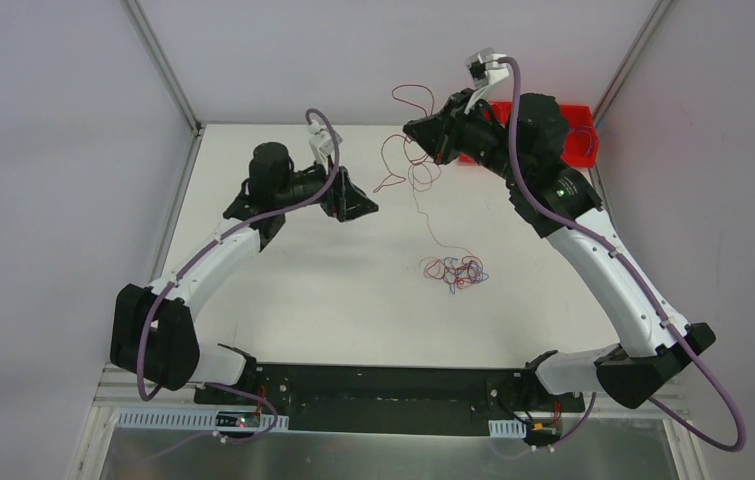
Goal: Untangle the cables
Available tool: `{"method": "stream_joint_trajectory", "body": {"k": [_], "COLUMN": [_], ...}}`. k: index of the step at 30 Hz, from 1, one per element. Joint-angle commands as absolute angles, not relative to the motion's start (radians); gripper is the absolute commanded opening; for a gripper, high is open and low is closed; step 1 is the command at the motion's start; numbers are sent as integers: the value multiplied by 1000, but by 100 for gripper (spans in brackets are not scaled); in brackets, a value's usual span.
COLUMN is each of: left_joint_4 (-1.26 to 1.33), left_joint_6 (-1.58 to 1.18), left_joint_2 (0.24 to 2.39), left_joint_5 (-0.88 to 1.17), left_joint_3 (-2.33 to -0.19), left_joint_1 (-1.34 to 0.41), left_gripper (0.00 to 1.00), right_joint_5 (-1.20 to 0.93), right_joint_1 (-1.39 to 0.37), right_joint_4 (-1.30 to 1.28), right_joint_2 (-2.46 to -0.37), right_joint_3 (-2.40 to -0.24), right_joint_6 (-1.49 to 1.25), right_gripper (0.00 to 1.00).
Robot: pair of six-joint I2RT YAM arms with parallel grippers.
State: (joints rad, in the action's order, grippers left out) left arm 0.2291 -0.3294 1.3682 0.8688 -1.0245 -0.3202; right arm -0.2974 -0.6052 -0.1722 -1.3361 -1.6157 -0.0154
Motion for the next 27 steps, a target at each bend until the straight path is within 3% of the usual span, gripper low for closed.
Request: {"method": "stream_joint_trajectory", "body": {"k": [1,3,6,11,19,23,27], "left_joint_4": [267,238,285,393,500,520,543], "left_joint_6": [-255,-208,-197,-178,-198,-197,-215], "left_joint_2": [1309,1261,1228,1359,1529,1587,1640], "left_joint_5": [821,773,652,518,477,457,491], "left_joint_3": [-936,-879,-850,-961,-1142,-1211,-1277], "left_joint_1": [-409,-477,-572,-617,-626,-627,-630], "left_gripper": [59,58,69,70,75,74,66], "right_joint_5": [-160,-114,-73,-31,-8,-34,-34], "right_joint_1": [-602,-602,-603,-602,-602,-603,-603], "right_joint_4": [-146,-135,-132,-129,-155,-165,-168], "right_joint_2": [-1327,-1335,-1344,-1347,-1342,-1339,-1333], "right_joint_3": [-1668,-1667,-1663,-1651,-1660,-1666,-1662], "right_joint_6": [-25,-44,-71,-114,-199,-236,-242], "right_gripper": [0,0,0,0,0,0,0]}}
